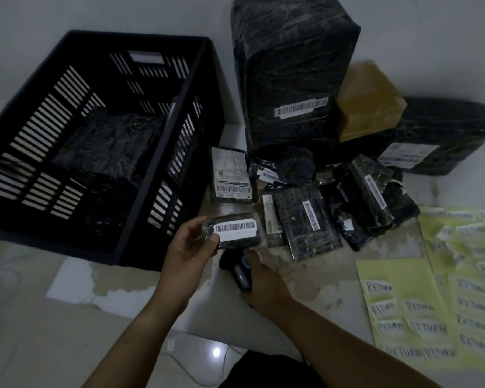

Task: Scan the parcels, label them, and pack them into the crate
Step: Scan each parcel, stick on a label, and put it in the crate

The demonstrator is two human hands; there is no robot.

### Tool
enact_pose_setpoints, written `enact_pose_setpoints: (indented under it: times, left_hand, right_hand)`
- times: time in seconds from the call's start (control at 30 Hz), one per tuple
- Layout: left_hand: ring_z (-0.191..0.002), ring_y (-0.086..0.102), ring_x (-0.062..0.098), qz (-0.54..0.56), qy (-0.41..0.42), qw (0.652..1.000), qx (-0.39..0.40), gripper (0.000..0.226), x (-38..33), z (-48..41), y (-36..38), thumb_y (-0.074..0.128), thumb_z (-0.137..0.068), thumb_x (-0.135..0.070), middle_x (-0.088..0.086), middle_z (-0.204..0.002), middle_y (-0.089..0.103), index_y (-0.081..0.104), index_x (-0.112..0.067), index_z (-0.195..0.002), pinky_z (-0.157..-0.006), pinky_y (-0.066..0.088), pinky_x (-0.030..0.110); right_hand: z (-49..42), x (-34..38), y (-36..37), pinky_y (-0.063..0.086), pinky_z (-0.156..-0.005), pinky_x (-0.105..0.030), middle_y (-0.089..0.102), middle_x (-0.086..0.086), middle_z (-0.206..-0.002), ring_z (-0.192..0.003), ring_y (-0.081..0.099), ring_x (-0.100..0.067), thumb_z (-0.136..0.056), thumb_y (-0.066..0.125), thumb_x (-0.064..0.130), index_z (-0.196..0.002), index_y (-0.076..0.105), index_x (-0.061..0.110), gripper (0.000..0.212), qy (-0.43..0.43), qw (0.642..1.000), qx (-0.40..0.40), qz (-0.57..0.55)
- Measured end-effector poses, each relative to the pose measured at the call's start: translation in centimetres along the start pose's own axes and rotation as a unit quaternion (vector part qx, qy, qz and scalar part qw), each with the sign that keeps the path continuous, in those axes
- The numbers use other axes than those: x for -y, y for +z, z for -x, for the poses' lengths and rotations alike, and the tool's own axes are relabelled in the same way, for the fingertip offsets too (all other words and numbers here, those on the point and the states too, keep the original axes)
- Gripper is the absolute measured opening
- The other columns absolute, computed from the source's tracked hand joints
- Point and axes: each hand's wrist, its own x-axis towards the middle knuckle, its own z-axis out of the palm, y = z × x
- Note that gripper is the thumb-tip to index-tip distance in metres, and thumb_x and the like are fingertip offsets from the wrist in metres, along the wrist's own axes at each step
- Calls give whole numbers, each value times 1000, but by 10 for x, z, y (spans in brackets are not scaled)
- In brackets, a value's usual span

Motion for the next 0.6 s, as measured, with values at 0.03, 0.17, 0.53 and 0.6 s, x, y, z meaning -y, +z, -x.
enact_pose_setpoints:
  times: [0.03,0.17,0.53,0.6]
  left_hand:
    - [-111,69,11,5,-2,1000,-4,37,0,1,-1,65,-96,-7,-2,-122,71,60,-19,-131,-92,57,30]
    - [-109,70,11,14,-5,1000,-16,36,2,4,-5,66,-95,-10,-3,-121,71,61,-22,-128,-89,56,31]
    - [-102,72,16,-61,-44,995,68,22,78,14,51,65,-97,-8,1,-116,65,51,-18,-110,-83,60,31]
    - [-108,69,17,-113,-26,988,106,27,95,18,71,64,-98,-13,-2,-123,62,51,-24,-119,-84,57,24]
  right_hand:
    - [1,-3,1,49,-91,-35,56,-13,-131,-116,58,-31,-81,70,24,-152,18,20,89,0,1000,3,-4]
    - [18,-14,-18,53,-83,-32,61,-10,-123,-108,62,-26,-73,76,19,-150,23,19,93,5,998,42,-48]
    - [145,-81,-110,37,-65,-31,46,-10,-79,-67,44,-23,-92,58,8,-94,43,18,19,155,968,26,-194]
    - [161,-80,-115,45,-64,-30,58,-10,-78,-67,58,-22,-96,60,20,-107,49,21,16,170,958,-15,-228]
